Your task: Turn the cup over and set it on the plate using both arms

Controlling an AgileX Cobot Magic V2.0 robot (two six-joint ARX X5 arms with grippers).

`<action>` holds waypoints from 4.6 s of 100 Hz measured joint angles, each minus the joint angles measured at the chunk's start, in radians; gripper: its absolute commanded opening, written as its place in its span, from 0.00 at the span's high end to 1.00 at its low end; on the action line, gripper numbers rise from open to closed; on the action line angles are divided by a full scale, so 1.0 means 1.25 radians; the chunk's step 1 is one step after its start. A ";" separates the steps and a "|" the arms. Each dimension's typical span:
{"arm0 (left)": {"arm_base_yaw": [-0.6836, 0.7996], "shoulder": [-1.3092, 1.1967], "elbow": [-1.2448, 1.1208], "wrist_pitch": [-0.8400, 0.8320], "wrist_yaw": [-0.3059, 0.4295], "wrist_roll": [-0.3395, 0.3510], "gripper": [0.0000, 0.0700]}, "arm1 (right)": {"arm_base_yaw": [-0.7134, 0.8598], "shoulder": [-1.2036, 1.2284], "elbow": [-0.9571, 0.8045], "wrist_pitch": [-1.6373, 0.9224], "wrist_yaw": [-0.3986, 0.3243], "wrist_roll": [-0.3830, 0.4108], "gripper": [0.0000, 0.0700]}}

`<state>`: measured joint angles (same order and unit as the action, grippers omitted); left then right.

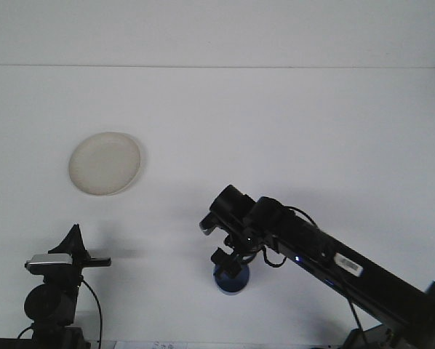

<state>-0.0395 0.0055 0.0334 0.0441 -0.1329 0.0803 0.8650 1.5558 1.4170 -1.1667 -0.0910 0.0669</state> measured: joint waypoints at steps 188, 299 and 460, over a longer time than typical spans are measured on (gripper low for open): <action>-0.020 0.415 0.584 -0.374 0.325 -0.244 0.31 | 0.034 -1.117 -0.630 0.445 0.367 -0.036 0.37; -0.656 1.246 1.005 -0.603 0.361 -0.162 0.27 | 0.034 -1.117 -0.630 0.441 0.367 -0.048 0.37; -0.133 1.191 1.212 -0.779 0.048 -0.012 0.99 | 0.034 -1.117 -0.630 0.441 0.367 -0.048 0.37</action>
<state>-0.2058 1.4948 1.5482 -0.9298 -0.0734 0.0650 0.9073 0.1596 0.6296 -0.6155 0.3672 0.0074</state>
